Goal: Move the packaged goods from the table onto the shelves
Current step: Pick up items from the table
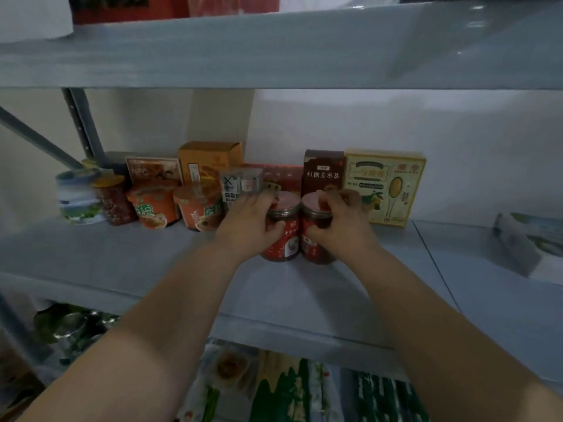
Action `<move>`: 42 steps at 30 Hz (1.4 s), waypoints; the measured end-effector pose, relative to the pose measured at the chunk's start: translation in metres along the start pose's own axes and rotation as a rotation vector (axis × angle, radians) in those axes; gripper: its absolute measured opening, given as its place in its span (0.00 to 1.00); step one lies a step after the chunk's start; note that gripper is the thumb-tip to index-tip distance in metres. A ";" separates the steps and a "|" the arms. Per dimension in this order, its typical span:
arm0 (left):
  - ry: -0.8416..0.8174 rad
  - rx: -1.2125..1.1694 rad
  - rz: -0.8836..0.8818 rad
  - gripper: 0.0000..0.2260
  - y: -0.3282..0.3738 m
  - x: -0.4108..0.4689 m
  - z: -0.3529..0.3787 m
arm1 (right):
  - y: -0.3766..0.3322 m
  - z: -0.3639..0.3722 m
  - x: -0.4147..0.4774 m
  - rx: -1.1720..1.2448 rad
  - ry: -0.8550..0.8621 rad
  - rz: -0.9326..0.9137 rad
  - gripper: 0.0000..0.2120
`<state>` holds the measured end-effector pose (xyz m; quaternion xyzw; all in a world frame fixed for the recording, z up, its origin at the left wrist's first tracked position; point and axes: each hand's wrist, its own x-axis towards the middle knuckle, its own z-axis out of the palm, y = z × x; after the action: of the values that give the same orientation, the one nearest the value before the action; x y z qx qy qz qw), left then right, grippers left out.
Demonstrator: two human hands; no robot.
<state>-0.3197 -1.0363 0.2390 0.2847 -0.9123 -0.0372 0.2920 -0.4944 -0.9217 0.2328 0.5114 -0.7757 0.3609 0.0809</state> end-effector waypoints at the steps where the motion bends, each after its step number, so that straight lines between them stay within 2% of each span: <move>1: -0.016 0.063 0.027 0.25 -0.006 0.008 0.002 | -0.002 0.006 0.003 0.028 0.031 0.019 0.33; 3: -0.029 0.195 0.077 0.30 -0.017 0.022 0.005 | -0.003 0.021 0.001 0.110 0.133 0.013 0.31; 6: -0.022 0.247 0.147 0.30 -0.029 0.032 0.011 | 0.004 0.038 -0.007 0.192 0.262 -0.036 0.28; 11: 0.057 0.222 0.177 0.24 -0.045 0.038 0.020 | 0.013 0.046 -0.008 0.084 0.245 -0.039 0.31; 13: 0.045 0.218 0.157 0.24 -0.047 0.043 0.019 | 0.013 0.048 -0.006 0.025 0.271 -0.046 0.31; 15: 0.014 0.228 0.159 0.28 -0.051 0.050 0.017 | 0.014 0.052 -0.005 -0.014 0.276 -0.052 0.32; 17: -0.026 0.245 0.148 0.37 -0.057 0.064 0.013 | 0.016 0.055 -0.004 -0.015 0.288 -0.070 0.32; 20: -0.115 0.216 0.045 0.50 -0.066 0.082 0.006 | 0.021 0.058 -0.001 -0.003 0.287 -0.062 0.32; 22: -0.165 0.212 0.008 0.53 -0.072 0.087 0.006 | 0.024 0.059 0.004 -0.001 0.268 -0.056 0.34; 31: -0.104 0.257 0.075 0.43 -0.072 0.080 0.005 | 0.025 0.060 0.006 0.069 0.224 -0.030 0.35; 34: 0.040 0.260 0.230 0.37 -0.054 0.067 0.007 | 0.026 0.059 0.006 0.108 0.220 -0.018 0.33; 37: 0.113 0.308 0.375 0.31 -0.043 0.056 0.023 | 0.028 0.061 0.008 0.121 0.221 -0.003 0.33; 42: 0.179 0.323 0.316 0.28 -0.048 0.056 0.038 | 0.030 0.063 0.009 0.154 0.215 0.003 0.33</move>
<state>-0.3542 -1.1103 0.2253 0.1836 -0.9101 0.1807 0.3244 -0.5093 -0.9623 0.1776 0.4734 -0.7333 0.4721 0.1234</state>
